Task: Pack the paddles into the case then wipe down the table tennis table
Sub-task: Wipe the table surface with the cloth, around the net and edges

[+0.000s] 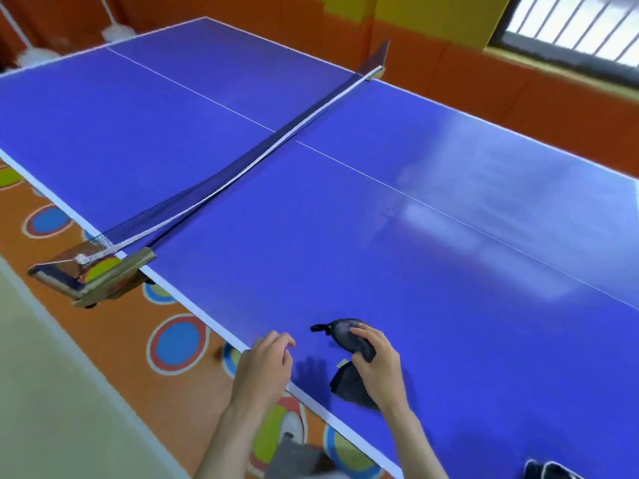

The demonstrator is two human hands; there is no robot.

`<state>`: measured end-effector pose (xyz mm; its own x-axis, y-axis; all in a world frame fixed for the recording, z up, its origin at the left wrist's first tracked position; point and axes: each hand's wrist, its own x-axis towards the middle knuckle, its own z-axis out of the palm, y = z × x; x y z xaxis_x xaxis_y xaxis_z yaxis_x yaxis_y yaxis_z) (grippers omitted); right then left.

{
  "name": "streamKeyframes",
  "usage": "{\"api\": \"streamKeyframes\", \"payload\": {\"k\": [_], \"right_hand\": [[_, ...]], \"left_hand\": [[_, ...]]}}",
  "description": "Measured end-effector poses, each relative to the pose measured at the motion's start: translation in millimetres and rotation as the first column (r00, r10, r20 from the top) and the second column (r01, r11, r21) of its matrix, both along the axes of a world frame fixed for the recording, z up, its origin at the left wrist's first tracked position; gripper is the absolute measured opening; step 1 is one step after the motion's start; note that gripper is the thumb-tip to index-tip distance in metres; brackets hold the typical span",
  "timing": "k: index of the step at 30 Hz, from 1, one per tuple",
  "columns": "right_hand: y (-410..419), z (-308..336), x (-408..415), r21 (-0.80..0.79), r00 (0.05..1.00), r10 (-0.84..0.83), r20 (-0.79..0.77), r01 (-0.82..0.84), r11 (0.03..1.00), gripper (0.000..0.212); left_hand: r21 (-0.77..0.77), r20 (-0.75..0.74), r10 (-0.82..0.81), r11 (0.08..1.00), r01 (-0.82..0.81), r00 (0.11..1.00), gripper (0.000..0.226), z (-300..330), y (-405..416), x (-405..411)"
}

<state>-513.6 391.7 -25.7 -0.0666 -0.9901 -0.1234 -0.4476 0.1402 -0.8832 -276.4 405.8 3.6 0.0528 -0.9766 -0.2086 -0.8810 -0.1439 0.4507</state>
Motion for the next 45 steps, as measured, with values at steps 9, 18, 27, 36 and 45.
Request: {"api": "streamKeyframes", "payload": {"k": [9, 18, 27, 36, 45], "right_hand": [[-90.2, 10.1, 30.7, 0.055, 0.979, -0.192, 0.062, 0.189, 0.981, 0.06], [-177.2, -3.4, 42.3, 0.151, 0.912, -0.409, -0.013, 0.407, 0.901, 0.059], [-287.1, -76.5, 47.6, 0.126, 0.813, -0.558, -0.168, 0.579, 0.805, 0.069], [-359.3, -166.0, 32.7, -0.169, 0.519, -0.413, -0.749, 0.453, 0.875, 0.065], [-486.2, -174.5, -35.7, -0.188, 0.475, -0.431, -0.767, 0.476, 0.859, 0.061]], "left_hand": [[0.005, 0.038, -0.143, 0.99, 0.143, 0.989, 0.025, 5.7, -139.5, 26.8], [-0.062, -0.034, -0.204, 0.978, 0.201, 0.978, 0.03, -33.7, -295.0, 18.0], [-0.111, 0.034, -0.257, 0.959, 0.259, 0.966, 0.042, -125.6, -434.9, -3.2], [-0.249, 0.23, -0.466, 0.821, 0.514, 0.854, 0.052, -189.4, -507.9, 30.6], [-0.267, 0.273, -0.437, 0.821, 0.504, 0.857, 0.052, -195.8, -506.4, 28.3]]}}
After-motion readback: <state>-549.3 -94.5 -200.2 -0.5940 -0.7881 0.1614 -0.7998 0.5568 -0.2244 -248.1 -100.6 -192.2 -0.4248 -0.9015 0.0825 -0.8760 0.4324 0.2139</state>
